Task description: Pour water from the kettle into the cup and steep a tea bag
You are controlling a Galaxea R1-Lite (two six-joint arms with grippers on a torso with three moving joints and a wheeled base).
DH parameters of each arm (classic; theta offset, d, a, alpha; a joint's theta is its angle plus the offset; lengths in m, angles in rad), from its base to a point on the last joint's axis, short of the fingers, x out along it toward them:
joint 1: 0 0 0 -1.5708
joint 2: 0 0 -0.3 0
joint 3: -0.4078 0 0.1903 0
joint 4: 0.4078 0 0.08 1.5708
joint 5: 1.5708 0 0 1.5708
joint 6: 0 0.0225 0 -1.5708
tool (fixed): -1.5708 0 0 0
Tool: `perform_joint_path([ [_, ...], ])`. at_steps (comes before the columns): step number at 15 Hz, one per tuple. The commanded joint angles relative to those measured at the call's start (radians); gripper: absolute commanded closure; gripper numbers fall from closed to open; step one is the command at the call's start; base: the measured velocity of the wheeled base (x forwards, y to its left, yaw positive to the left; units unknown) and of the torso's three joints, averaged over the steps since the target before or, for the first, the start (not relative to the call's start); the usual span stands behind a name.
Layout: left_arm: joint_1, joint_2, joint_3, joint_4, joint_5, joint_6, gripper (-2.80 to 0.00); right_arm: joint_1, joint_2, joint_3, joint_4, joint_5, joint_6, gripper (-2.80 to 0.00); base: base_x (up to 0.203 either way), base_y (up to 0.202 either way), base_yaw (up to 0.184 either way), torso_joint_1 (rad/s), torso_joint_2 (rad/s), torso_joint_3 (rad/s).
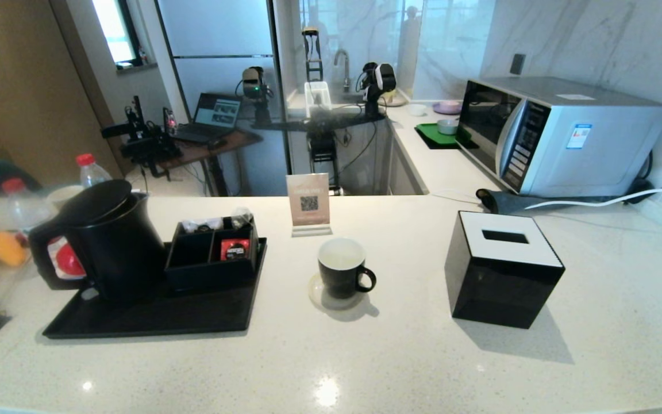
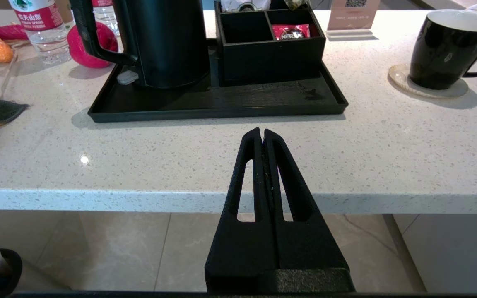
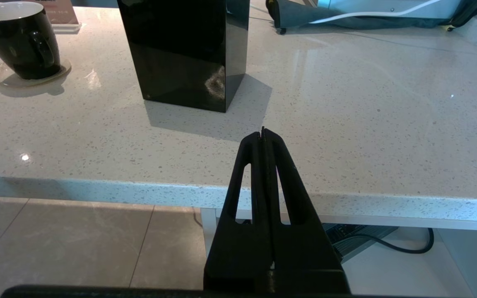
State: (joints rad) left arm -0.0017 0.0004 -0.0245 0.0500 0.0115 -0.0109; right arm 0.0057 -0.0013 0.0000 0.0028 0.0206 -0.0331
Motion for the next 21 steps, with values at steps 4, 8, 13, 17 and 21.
perform_joint_path([
  [4, 0.000, 0.000, 0.000, 0.001, 0.001, 0.000, 0.00, 0.000, 0.001, 0.000, 0.000, 0.001, -0.001, 0.00, 0.000, 0.000, 0.000, 0.000, 0.00, 0.000],
  [8, 0.000, 0.000, 0.000, 0.001, 0.001, 0.000, 0.00, 0.000, 0.001, 0.000, 0.000, 0.001, -0.001, 0.00, 0.000, 0.000, 0.000, 0.000, 0.00, 0.000],
  [13, 0.000, 0.000, 0.001, 0.001, 0.001, -0.001, 0.00, 0.000, 0.001, 0.000, 0.000, 0.001, -0.001, 0.00, 0.000, 0.000, 0.000, 0.000, 0.00, 0.000],
  [17, 0.000, 0.000, 0.000, 0.001, 0.002, -0.003, 0.00, 0.000, 0.001, 0.000, 0.000, 0.001, -0.001, 0.00, 0.000, 0.000, 0.000, 0.000, 0.00, 0.000],
  [21, 0.000, 0.000, -0.006, 0.006, 0.003, -0.003, 0.00, 0.000, 0.001, 0.000, 0.000, 0.001, -0.001, 0.00, 0.000, 0.000, 0.000, 0.000, 0.00, 0.000],
])
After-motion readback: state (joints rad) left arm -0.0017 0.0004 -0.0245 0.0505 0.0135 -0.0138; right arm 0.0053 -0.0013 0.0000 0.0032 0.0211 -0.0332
